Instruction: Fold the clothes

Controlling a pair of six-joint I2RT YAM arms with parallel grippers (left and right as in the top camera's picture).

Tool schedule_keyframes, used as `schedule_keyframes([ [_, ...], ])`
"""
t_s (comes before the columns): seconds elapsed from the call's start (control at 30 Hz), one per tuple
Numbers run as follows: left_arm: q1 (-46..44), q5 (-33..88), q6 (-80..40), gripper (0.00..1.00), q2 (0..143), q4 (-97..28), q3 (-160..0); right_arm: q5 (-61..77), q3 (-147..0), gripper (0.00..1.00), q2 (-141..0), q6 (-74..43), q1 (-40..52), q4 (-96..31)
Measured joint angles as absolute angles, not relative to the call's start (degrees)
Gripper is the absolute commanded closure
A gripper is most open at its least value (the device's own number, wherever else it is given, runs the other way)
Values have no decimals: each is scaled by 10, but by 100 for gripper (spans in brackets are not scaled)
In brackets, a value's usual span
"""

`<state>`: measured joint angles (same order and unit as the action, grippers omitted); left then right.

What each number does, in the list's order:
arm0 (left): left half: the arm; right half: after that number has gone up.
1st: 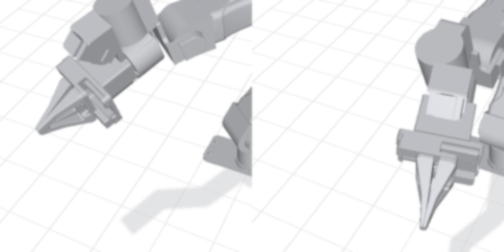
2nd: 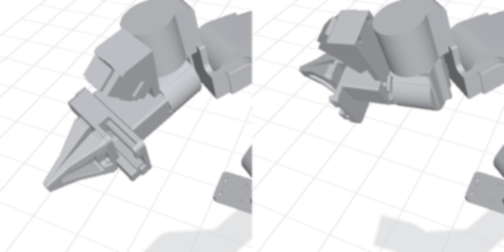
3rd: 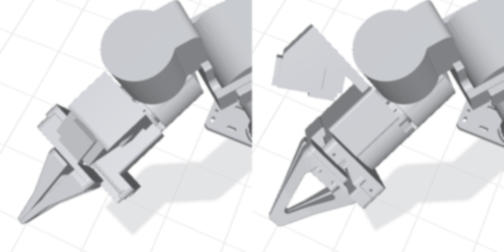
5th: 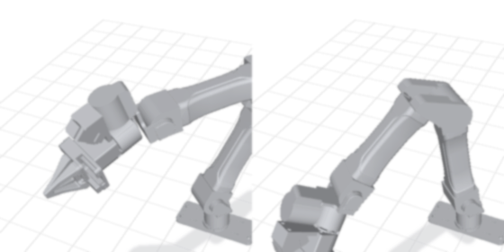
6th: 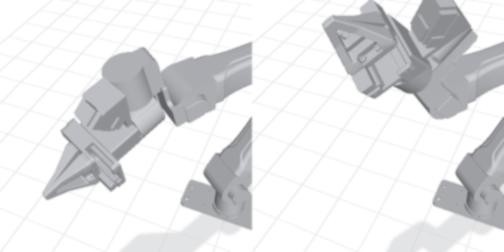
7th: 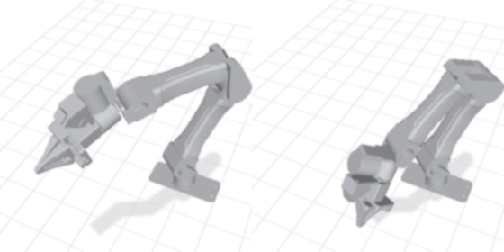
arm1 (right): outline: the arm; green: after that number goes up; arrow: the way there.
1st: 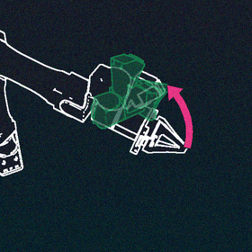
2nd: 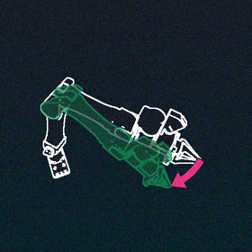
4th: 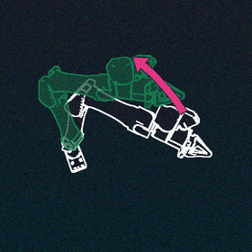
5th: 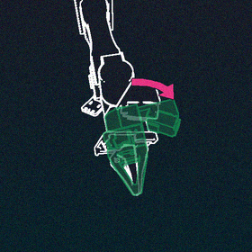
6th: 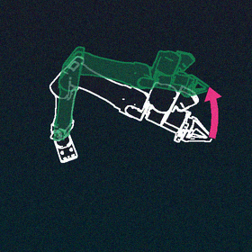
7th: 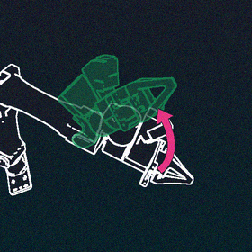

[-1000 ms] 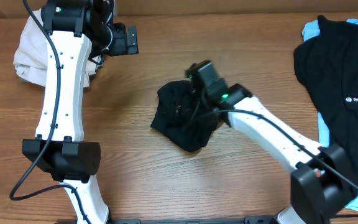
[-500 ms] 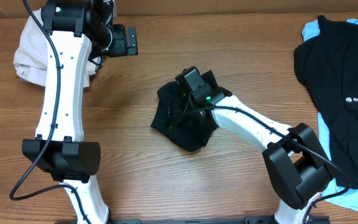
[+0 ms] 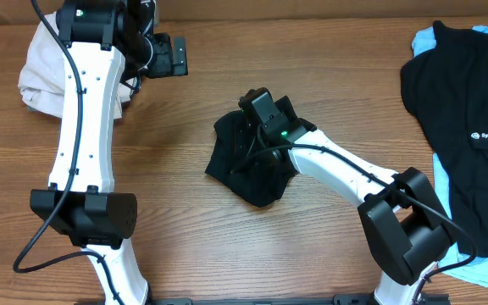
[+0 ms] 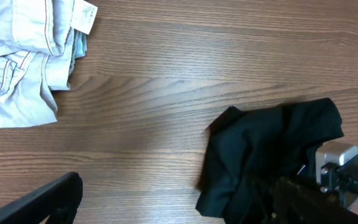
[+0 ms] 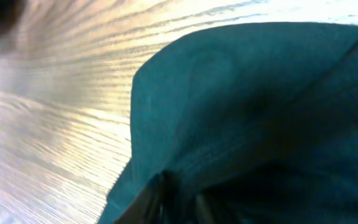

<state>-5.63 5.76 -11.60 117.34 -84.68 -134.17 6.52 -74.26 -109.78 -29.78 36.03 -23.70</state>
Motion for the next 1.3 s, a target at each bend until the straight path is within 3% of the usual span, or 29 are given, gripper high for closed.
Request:
schedule_keyframes([
  [0.17,-56,57,-116,0,1173,-847,-1342,66,-743,96,-1098,-299,357,-266],
  [0.47,-56,37,-101,0,1173,-849,-1342,77,-821,96,-1041,-274,279,-566],
  [0.63,-56,25,-101,0,1173,-849,-1342,80,-855,96,-988,-254,209,-659],
  [0.8,-56,20,-101,0,1173,-849,-1342,78,-834,89,-989,-236,183,-674],
  [1.07,-56,16,-101,0,1173,-849,-1342,47,-789,88,-991,-227,140,-668],
  [1.13,-56,16,-101,0,1173,-849,-1341,41,-789,81,-991,-226,108,-668],
  [1.23,-56,16,-101,0,1173,-854,-1336,39,-789,43,-991,-224,53,-680],
  [1.3,-56,16,-101,0,1173,-855,-1334,45,-788,35,-991,-220,29,-688],
])
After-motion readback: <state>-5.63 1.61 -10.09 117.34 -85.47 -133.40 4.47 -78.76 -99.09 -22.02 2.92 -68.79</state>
